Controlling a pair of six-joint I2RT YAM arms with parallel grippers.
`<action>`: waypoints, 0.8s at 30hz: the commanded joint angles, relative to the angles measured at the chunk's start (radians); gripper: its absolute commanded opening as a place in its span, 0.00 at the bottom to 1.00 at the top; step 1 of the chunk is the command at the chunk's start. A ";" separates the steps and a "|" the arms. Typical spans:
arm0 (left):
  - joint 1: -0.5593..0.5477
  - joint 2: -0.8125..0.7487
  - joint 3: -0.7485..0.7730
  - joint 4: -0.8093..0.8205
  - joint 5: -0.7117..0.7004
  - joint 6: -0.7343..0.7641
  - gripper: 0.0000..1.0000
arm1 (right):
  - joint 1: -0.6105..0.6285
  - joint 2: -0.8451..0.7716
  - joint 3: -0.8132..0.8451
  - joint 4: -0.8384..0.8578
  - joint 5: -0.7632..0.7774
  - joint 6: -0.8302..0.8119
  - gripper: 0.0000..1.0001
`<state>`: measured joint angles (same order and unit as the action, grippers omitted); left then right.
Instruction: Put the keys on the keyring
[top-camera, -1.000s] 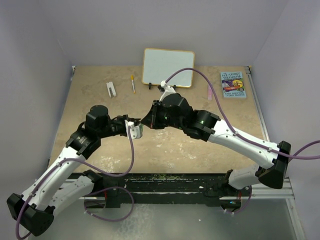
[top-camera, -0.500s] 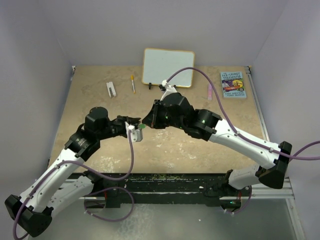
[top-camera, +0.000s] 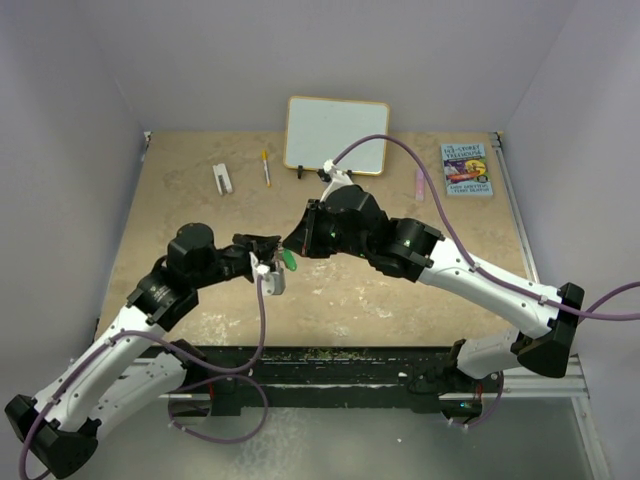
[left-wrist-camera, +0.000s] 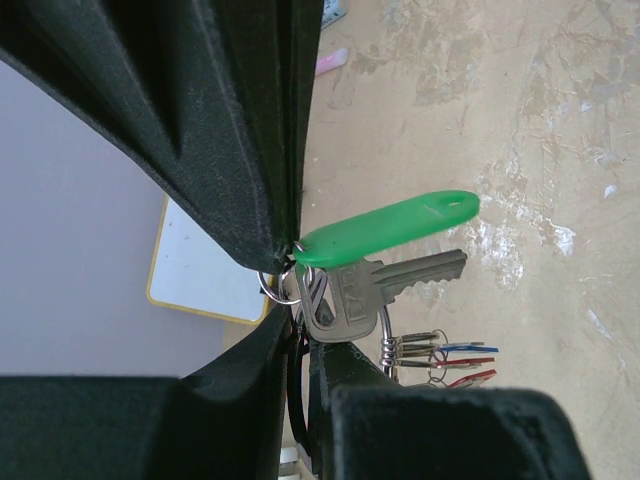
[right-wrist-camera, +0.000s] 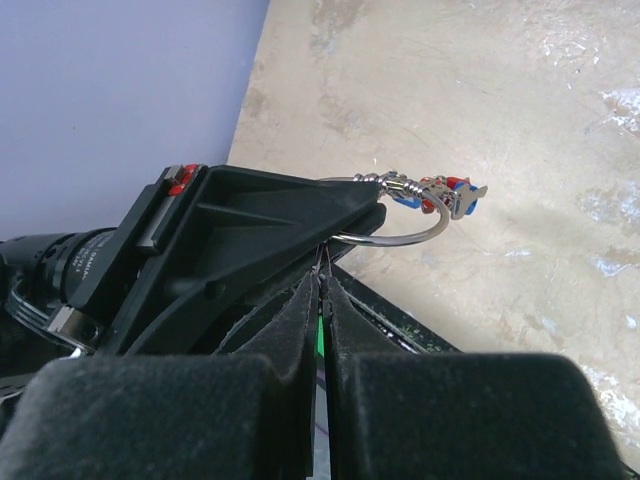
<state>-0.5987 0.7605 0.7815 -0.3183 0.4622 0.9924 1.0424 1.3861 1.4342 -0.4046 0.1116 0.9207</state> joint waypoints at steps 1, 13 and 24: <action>-0.019 -0.048 -0.034 0.125 -0.013 0.042 0.05 | 0.005 -0.029 0.020 0.025 0.001 0.018 0.00; -0.050 -0.133 -0.157 0.269 -0.044 0.122 0.04 | 0.008 -0.087 -0.090 0.090 -0.029 0.065 0.00; -0.077 -0.211 -0.345 0.500 -0.057 0.266 0.04 | 0.012 -0.094 -0.169 0.200 -0.061 0.067 0.00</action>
<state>-0.6624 0.5785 0.4915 -0.0143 0.4114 1.1675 1.0485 1.3151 1.2667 -0.2924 0.0654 0.9863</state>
